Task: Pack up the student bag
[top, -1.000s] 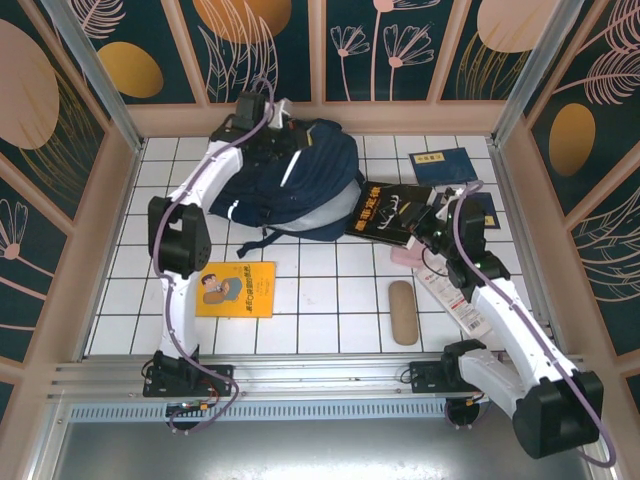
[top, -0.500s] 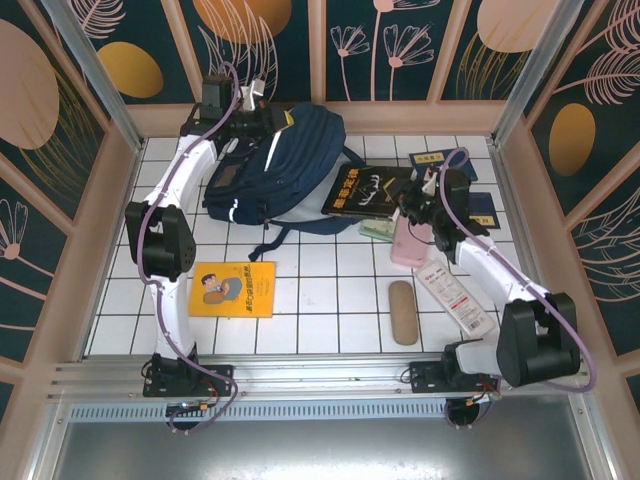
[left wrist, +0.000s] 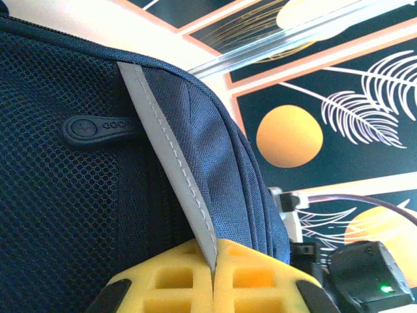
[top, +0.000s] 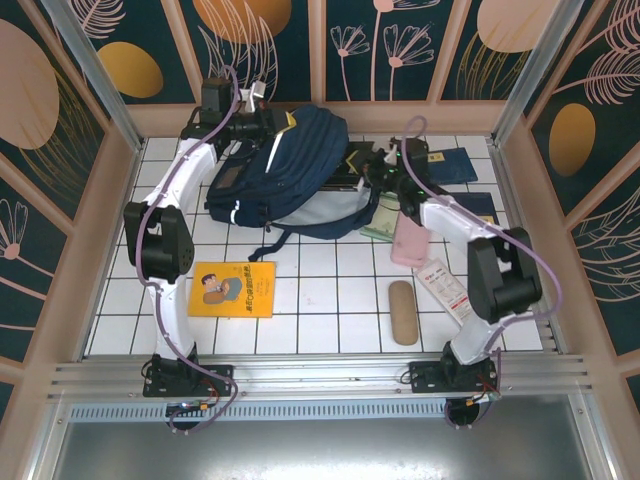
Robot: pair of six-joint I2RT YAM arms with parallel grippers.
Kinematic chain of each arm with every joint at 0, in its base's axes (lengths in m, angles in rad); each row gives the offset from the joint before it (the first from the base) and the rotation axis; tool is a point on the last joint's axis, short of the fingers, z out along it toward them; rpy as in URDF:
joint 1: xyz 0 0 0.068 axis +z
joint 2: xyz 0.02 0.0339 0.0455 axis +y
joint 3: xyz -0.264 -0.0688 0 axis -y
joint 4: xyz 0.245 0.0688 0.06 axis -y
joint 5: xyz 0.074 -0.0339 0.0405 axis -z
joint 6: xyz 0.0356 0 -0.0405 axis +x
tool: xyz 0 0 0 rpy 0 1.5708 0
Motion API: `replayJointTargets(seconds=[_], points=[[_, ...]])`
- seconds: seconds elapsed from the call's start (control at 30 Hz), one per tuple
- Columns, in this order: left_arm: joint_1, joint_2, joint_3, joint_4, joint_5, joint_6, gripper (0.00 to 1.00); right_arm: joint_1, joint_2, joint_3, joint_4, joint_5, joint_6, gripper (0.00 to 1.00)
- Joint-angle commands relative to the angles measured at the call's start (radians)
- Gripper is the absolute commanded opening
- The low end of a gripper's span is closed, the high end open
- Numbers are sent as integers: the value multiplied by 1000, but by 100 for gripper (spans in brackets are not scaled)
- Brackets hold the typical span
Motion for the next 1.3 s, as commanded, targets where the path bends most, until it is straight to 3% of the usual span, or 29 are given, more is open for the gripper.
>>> replayJointTargets(seconds=[0.0, 0.17, 0.47, 0.5, 0.57, 0.6, 0.67, 0.87, 0.97, 1.13, 1.27], points=[[16, -115, 17, 180, 82, -42, 0, 43, 88, 111, 141, 2, 64, 0], [31, -122, 4, 226, 92, -81, 0, 101, 258, 219, 233, 55, 116, 0], [35, -98, -4, 243, 93, -101, 0, 174, 587, 637, -37, 50, 7, 0], [35, -93, -4, 243, 95, -103, 0, 182, 617, 699, -101, 61, -26, 3], [37, -89, -3, 242, 92, -103, 0, 187, 651, 786, -238, 100, -72, 30], [40, -87, -3, 241, 87, -106, 0, 187, 653, 802, -285, 122, -96, 43], [48, -87, -2, 238, 79, -108, 0, 187, 630, 791, -335, 163, -141, 57], [74, -81, -14, 225, 57, -106, 0, 164, 472, 636, -298, 176, -268, 78], [74, -75, -15, 222, 52, -105, 0, 141, 392, 567, -283, 172, -292, 83], [74, -66, -13, 203, 31, -98, 0, 84, 296, 468, -310, 164, -244, 83], [74, -62, -9, 141, -4, -53, 0, 48, 207, 388, -351, 192, -272, 76]])
